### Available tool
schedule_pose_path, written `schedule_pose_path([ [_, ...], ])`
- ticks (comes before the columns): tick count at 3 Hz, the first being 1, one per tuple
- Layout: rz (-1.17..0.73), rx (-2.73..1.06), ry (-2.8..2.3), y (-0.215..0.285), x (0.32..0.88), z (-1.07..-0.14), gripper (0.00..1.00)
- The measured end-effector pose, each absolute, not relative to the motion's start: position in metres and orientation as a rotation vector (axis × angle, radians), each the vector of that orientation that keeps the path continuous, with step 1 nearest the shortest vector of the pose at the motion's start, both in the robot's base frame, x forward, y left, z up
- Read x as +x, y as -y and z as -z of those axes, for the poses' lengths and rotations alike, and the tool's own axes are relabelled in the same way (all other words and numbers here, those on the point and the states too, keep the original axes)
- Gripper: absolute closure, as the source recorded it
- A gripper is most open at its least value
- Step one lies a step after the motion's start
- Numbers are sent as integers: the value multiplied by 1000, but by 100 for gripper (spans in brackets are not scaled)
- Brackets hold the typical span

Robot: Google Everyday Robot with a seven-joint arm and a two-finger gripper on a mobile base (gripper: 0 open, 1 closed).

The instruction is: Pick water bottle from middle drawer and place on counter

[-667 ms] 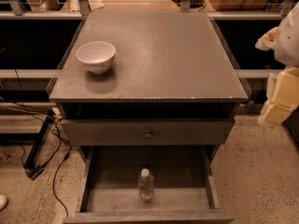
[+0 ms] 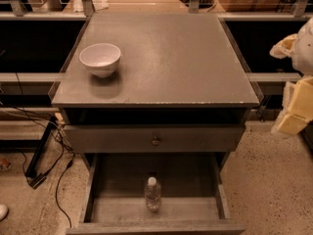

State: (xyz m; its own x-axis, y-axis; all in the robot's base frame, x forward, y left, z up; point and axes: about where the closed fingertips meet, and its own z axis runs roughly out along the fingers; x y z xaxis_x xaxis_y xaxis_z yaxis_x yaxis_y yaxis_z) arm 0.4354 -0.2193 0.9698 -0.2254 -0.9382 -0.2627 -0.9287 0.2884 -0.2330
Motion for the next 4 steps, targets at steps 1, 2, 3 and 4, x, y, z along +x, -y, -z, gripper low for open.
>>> schedule_pose_path([
  [1, -50, -1643, -2204, 224, 429, -941, 0],
  [2, -93, -1639, -2188, 226, 426, -911, 0],
  [3, -197, -1653, -2178, 221, 421, -849, 0],
  [4, -197, -1653, -2178, 221, 421, -849, 0],
])
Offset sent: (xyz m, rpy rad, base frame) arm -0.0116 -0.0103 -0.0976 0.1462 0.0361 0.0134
